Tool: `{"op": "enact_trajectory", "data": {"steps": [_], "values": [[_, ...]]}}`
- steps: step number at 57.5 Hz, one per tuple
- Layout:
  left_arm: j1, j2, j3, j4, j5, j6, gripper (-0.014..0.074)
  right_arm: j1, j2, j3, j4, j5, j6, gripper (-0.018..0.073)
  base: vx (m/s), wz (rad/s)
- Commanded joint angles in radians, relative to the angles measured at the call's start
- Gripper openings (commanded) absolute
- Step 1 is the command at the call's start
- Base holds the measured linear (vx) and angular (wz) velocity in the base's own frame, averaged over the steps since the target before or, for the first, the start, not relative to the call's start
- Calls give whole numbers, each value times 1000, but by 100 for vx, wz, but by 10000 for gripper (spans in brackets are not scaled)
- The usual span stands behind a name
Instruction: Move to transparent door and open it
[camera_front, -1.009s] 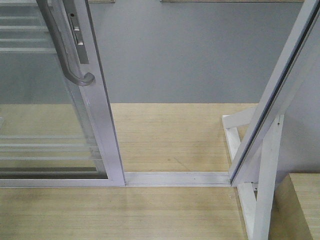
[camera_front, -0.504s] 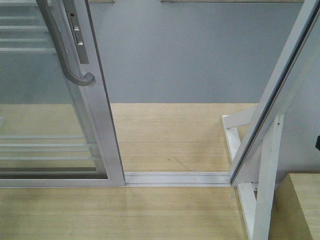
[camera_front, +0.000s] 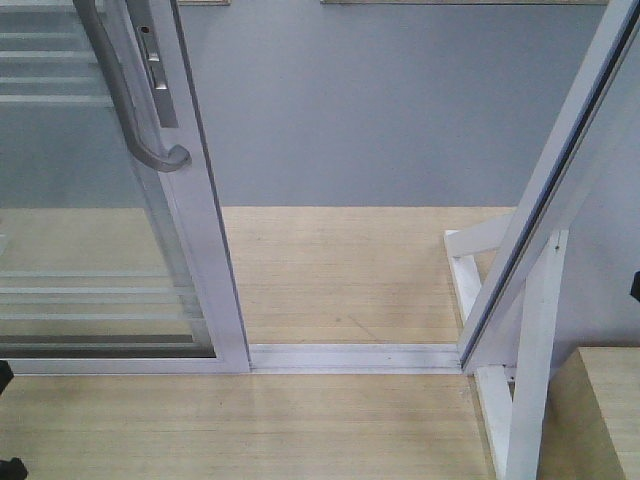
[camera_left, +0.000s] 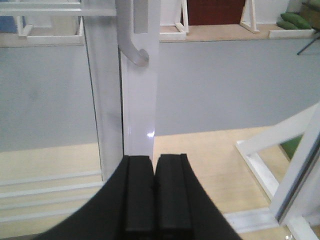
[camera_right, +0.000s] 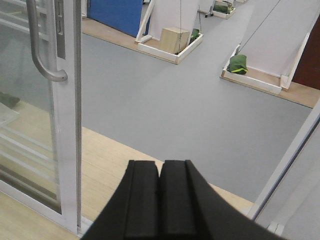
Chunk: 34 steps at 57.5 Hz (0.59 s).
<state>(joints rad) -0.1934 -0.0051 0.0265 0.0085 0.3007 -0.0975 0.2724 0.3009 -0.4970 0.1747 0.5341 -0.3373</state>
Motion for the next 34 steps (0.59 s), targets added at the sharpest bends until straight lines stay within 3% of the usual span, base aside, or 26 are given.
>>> {"op": "enact_trajectory", "data": {"steps": [1,11,34], "values": [[37,-19,30,-2,-105,-20,0,-1,11,-29,4,-75,-4,2,0,0],[91,-21,31,-2,-106,-20,0,-1,13,-29,4,-75,-4,2,0,0],[94,-19,31,-2,-105,-20,0,-1,13,-29,4,-75,-4,2,0,0]]}}
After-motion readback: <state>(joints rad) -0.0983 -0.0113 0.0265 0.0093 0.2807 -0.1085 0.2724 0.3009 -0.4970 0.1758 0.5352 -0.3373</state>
